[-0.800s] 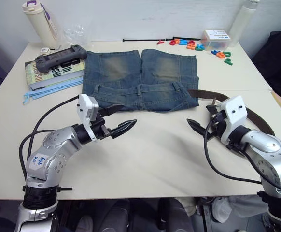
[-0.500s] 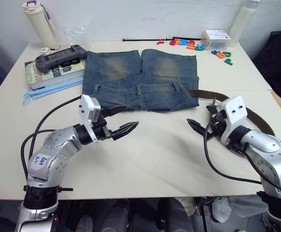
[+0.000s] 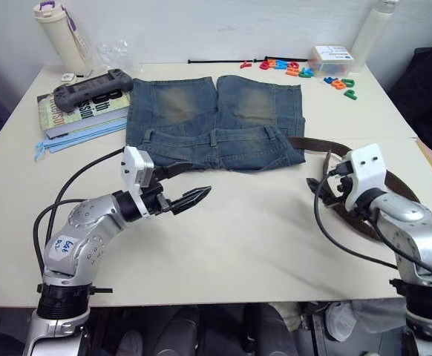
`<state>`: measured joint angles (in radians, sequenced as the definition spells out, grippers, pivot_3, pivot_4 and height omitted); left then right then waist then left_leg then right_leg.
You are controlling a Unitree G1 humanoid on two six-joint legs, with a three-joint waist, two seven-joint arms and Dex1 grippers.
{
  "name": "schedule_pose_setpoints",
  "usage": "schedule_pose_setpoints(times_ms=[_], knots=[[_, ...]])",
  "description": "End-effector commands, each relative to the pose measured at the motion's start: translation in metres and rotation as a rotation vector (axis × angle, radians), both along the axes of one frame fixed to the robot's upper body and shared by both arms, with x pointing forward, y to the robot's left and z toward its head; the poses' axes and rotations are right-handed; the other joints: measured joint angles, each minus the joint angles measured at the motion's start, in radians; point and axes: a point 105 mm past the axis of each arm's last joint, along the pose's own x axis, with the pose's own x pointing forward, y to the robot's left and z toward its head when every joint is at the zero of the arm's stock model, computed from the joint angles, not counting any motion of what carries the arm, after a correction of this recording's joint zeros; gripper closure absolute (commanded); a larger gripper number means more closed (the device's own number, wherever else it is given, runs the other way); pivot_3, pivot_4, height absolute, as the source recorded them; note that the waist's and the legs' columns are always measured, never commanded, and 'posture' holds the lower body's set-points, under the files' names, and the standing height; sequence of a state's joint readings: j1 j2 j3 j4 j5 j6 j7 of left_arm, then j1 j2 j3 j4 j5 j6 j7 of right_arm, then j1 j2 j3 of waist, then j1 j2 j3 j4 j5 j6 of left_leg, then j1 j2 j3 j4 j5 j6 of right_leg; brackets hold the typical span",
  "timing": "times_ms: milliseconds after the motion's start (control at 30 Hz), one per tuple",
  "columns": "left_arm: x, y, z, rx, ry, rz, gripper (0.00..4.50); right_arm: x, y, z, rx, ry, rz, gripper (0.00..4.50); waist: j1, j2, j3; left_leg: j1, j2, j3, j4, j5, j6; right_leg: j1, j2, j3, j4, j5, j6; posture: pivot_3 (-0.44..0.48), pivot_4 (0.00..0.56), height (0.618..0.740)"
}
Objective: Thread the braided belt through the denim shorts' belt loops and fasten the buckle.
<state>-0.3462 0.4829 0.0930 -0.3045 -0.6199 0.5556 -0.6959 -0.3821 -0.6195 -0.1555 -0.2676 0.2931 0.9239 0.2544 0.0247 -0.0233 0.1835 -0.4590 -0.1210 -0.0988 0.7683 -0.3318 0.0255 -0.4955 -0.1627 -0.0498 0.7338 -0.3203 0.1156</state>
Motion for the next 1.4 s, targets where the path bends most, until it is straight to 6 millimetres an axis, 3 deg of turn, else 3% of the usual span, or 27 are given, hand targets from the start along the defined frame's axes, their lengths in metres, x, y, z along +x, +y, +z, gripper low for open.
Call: schedule_pose_setpoints(times_ms=[33,233,267,333,567,600,833,933,1000,1200,1300,1400], knots=[[-0.004,-0.003,0.01,0.001,-0.052,-0.018,0.03,0.011,-0.011,0.0,-0.001,0.007,-0.088,0.0,-0.001,0.0,0.0,0.0,0.0,0.0,0.0,0.0,0.0,0.0,0.0,0.0,0.0,0.0,0.0,0.0,0.15,0.657],[-0.005,-0.003,0.01,0.002,-0.052,-0.014,0.03,0.025,-0.019,-0.009,0.023,0.056,-0.152,0.0,-0.001,0.0,0.0,0.0,0.0,0.001,0.0,0.0,0.0,-0.001,0.0,0.001,0.001,0.0,0.0,0.0,0.15,0.657],[-0.005,-0.003,0.01,0.002,-0.052,-0.013,0.0,0.026,-0.019,-0.01,0.02,0.063,-0.153,0.24,-0.001,0.0,0.0,0.0,0.0,0.001,0.0,0.0,0.0,-0.001,0.0,0.001,0.001,0.0,0.0,0.0,0.15,0.657],[-0.005,-0.002,0.01,0.002,-0.053,-0.009,0.0,0.026,-0.018,-0.013,0.015,0.075,-0.152,0.79,-0.002,0.0,0.0,0.0,0.0,0.001,0.0,0.0,0.0,-0.001,0.0,0.001,0.001,0.0,0.0,0.0,0.15,0.657],[-0.006,0.0,0.01,0.004,-0.052,0.003,0.0,0.026,-0.01,-0.017,0.014,0.085,-0.119,4.29,-0.002,0.0,0.0,0.0,-0.001,0.001,0.0,0.0,0.0,-0.001,0.0,0.001,0.002,0.0,0.0,0.0,0.15,0.657],[-0.006,0.0,0.01,0.004,-0.051,0.004,0.0,0.027,-0.009,-0.016,0.014,0.079,-0.118,4.48,-0.002,0.0,0.0,0.0,-0.001,0.001,0.0,0.0,0.0,-0.001,0.0,0.001,0.002,0.0,0.0,0.0,0.15,0.657],[-0.006,0.001,0.01,0.003,-0.051,0.007,0.0,0.018,-0.009,0.024,0.026,-0.039,-0.051,4.48,-0.002,0.0,0.0,0.0,-0.001,0.001,0.0,0.0,0.0,-0.002,0.0,0.001,0.002,0.0,0.0,0.0,0.15,0.657],[-0.006,0.002,0.011,0.008,-0.052,0.003,0.0,0.004,0.008,0.039,0.048,-0.047,0.117,4.48,-0.001,0.0,0.0,-0.001,-0.001,0.001,0.0,0.0,0.0,-0.002,0.0,0.001,0.002,0.0,0.0,0.0,0.15,0.657],[-0.006,0.002,0.011,0.018,-0.052,-0.009,0.0,-0.016,0.031,0.043,0.059,-0.013,0.316,4.48,0.0,0.0,0.0,-0.001,-0.001,0.001,0.0,0.0,0.0,-0.002,0.0,0.001,0.002,0.0,0.0,0.0,0.15,0.657],[-0.016,0.002,0.015,0.091,-0.062,-0.151,0.0,-0.08,0.082,0.027,-0.11,0.148,0.848,4.48,-0.003,0.0,0.0,0.0,0.0,0.001,0.0,0.0,0.001,0.001,0.0,0.0,-0.002,0.0,0.001,0.0,0.15,0.657],[-0.034,-0.002,0.018,0.139,-0.052,-0.316,0.0,-0.09,0.09,0.012,-0.213,0.225,0.968,4.48,-0.002,0.0,0.0,0.0,0.0,0.001,0.0,0.0,0.001,0.001,0.0,0.0,-0.002,0.001,0.001,0.0,0.15,0.657],[-0.048,-0.006,0.016,0.193,-0.031,-0.455,0.0,-0.09,0.099,0.01,-0.239,0.226,1.034,4.48,-0.002,0.001,0.001,0.0,0.0,0.001,0.0,-0.001,0.001,0.001,-0.001,0.0,-0.003,0.001,0.001,0.0,0.15,0.657]])
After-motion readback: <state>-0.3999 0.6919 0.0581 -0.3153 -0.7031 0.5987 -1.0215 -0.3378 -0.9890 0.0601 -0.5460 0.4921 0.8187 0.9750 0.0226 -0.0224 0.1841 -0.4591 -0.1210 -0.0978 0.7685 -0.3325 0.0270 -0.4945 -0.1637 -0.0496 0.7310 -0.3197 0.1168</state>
